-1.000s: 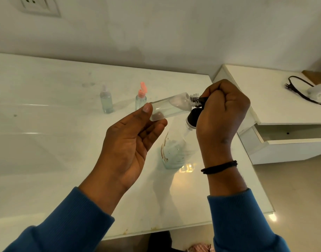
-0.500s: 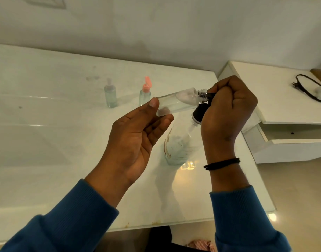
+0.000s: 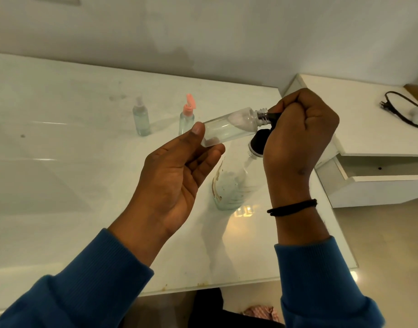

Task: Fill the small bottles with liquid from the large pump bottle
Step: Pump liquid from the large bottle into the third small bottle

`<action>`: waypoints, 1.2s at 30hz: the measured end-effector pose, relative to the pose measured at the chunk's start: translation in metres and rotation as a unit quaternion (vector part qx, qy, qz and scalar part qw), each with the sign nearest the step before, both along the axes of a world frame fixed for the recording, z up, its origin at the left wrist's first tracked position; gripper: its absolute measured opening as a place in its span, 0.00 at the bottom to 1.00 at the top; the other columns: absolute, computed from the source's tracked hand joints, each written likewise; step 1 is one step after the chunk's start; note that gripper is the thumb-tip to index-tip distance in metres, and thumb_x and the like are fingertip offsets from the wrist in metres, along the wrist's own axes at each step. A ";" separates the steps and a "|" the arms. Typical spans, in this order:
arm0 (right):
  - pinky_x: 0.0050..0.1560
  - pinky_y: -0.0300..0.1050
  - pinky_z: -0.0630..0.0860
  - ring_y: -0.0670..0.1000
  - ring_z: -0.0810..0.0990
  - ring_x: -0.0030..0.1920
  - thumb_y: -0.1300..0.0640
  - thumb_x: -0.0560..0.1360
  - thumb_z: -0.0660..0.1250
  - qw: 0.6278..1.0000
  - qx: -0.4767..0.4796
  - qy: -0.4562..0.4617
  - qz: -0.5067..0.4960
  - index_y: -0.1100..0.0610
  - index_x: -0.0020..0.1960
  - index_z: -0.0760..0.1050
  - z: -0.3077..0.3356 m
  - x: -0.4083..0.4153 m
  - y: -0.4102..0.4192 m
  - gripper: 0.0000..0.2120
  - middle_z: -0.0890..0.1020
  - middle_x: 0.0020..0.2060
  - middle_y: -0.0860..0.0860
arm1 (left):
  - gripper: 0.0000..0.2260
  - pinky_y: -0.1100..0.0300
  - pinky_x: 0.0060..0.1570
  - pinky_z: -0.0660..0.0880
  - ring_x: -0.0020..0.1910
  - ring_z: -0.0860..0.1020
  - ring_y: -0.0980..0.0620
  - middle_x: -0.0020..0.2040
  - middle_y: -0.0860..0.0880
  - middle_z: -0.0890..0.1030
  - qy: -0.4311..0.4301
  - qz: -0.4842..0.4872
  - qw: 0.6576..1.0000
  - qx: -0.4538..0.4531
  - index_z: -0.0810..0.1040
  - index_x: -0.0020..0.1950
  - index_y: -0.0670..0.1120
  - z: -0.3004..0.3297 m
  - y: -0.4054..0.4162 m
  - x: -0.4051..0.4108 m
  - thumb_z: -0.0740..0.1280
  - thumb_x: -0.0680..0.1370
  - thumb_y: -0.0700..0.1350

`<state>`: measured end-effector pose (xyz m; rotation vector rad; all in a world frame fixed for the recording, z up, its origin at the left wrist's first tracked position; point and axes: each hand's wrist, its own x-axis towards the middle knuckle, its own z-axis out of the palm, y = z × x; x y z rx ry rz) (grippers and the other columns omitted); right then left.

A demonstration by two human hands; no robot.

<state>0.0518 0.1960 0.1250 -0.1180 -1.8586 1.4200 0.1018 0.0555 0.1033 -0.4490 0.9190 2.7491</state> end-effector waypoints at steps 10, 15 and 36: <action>0.30 0.42 0.69 0.45 0.69 0.28 0.71 0.67 0.54 1.000 0.013 -0.016 0.000 0.64 0.32 0.72 0.002 0.001 0.000 0.11 0.70 0.24 0.46 | 0.12 0.62 0.45 0.82 0.47 0.86 0.49 0.52 0.41 0.86 -0.006 -0.008 1.000 0.015 0.83 0.55 0.40 0.000 -0.001 0.000 0.71 0.74 0.44; 0.27 0.33 0.66 0.43 0.67 0.26 0.74 0.68 0.53 1.000 0.003 -0.010 0.005 0.66 0.32 0.72 -0.002 0.002 -0.004 0.12 0.69 0.24 0.47 | 0.11 0.61 0.46 0.82 0.47 0.86 0.49 0.52 0.41 0.86 -0.008 -0.003 1.000 0.011 0.82 0.56 0.40 -0.002 -0.002 0.000 0.71 0.77 0.43; 0.28 0.31 0.66 0.43 0.68 0.27 0.74 0.68 0.53 1.000 -0.012 -0.016 0.016 0.66 0.32 0.73 -0.002 0.004 -0.007 0.13 0.70 0.25 0.49 | 0.16 0.59 0.49 0.83 0.51 0.86 0.47 0.56 0.44 0.86 0.022 0.004 1.000 0.011 0.79 0.66 0.42 -0.001 0.000 0.002 0.67 0.79 0.42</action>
